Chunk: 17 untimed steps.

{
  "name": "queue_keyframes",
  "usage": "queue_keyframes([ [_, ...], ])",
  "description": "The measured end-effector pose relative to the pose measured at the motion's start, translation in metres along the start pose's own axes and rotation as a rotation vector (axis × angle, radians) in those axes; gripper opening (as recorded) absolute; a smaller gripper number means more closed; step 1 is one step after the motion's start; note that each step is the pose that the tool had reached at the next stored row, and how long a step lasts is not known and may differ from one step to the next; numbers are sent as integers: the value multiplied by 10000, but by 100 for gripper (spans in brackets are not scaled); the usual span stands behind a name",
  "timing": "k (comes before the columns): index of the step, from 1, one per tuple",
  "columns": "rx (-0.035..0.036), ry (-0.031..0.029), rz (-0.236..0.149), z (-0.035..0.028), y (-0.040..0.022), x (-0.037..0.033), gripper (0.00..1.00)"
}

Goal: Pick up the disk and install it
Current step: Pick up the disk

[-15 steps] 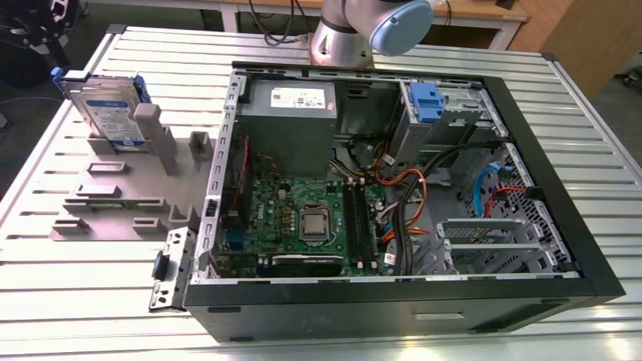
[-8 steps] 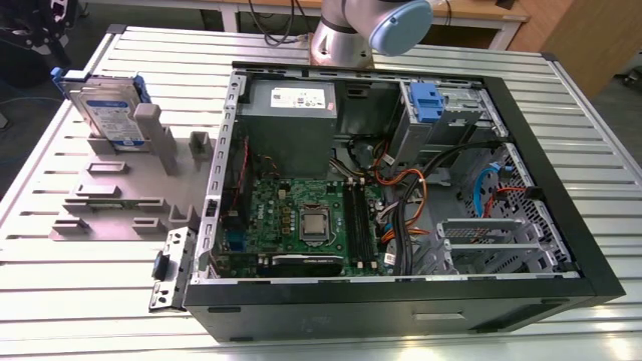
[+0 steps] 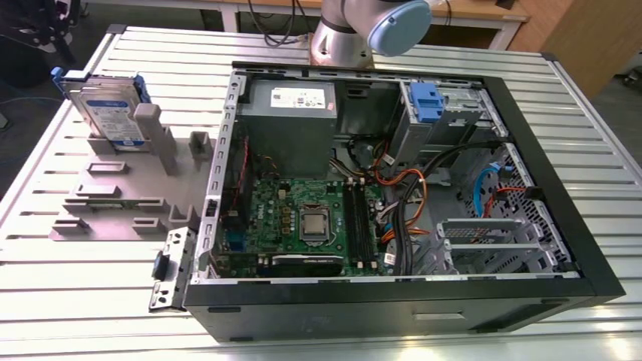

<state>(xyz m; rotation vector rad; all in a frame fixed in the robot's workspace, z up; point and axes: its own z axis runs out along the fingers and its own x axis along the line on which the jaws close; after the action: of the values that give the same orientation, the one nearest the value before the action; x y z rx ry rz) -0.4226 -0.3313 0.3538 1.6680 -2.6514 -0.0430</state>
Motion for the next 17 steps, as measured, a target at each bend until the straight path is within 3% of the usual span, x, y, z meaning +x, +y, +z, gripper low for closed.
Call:
queue_keyframes([
  [4, 8, 13, -666, 19, 0, 0, 11],
  [11, 90, -12, -1172, 22, 1, 0, 11],
  [17, 89, 2, -1824, 23, 1, 1, 11],
])
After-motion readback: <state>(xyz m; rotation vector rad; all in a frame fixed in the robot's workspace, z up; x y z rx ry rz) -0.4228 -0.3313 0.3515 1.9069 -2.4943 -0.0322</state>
